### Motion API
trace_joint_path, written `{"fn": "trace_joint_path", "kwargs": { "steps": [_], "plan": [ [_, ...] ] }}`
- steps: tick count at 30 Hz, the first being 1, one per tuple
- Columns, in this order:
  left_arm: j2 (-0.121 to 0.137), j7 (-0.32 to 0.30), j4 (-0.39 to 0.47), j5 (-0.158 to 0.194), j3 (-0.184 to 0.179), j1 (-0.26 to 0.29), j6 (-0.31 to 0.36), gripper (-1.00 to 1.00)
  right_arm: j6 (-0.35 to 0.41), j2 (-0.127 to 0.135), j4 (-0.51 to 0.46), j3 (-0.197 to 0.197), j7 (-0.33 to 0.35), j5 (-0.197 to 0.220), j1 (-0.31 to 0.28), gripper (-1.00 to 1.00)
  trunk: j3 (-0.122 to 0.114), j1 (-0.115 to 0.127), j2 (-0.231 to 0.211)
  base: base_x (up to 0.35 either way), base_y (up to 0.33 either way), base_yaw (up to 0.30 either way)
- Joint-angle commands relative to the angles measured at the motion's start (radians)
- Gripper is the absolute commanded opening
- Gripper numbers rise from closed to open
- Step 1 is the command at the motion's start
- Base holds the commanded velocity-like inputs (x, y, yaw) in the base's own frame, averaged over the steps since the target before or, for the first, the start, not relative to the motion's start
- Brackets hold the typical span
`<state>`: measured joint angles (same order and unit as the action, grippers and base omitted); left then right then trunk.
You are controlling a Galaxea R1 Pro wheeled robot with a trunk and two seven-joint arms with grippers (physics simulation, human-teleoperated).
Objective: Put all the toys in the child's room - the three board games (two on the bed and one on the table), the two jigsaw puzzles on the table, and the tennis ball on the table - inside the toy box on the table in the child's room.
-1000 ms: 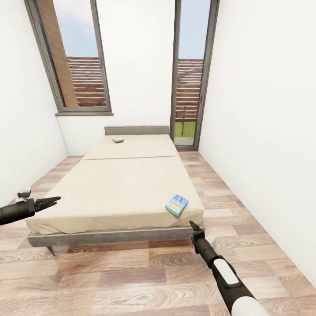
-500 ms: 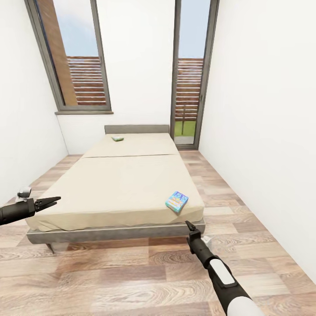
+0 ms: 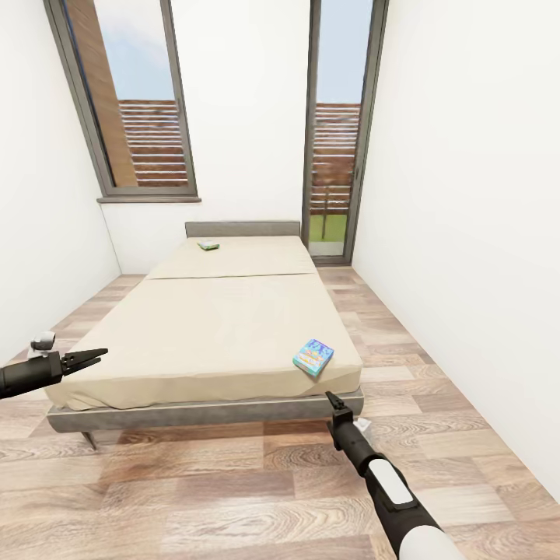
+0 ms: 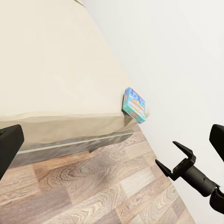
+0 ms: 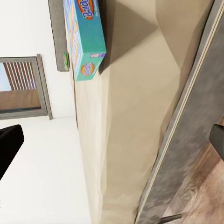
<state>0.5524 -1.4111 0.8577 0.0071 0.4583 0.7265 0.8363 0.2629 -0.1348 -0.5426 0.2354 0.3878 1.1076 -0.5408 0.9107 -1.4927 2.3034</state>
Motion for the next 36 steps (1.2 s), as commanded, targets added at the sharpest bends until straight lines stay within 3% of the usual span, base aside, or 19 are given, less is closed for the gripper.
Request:
{"fn": "trace_joint_path", "kwargs": {
  "steps": [1,23,36],
  "plan": [
    [0.000,-0.003,0.000,0.001,0.000,0.001,0.010,1.00,0.010,-0.001,0.000,0.007,0.002,0.008,-0.001,1.00,0.001,0.000,0.000,0.102,0.050,0.000],
    [0.000,-0.003,0.000,0.001,0.000,0.001,0.010,1.00,0.010,-0.001,0.000,0.010,0.003,0.009,-0.001,1.00,0.001,0.000,0.000,0.082,0.030,0.000],
    [0.000,-0.003,0.000,0.001,-0.001,0.001,0.010,1.00,0.009,0.000,0.000,0.013,0.003,0.009,-0.001,1.00,0.001,0.000,0.000,0.175,0.000,0.000]
  ]
}}
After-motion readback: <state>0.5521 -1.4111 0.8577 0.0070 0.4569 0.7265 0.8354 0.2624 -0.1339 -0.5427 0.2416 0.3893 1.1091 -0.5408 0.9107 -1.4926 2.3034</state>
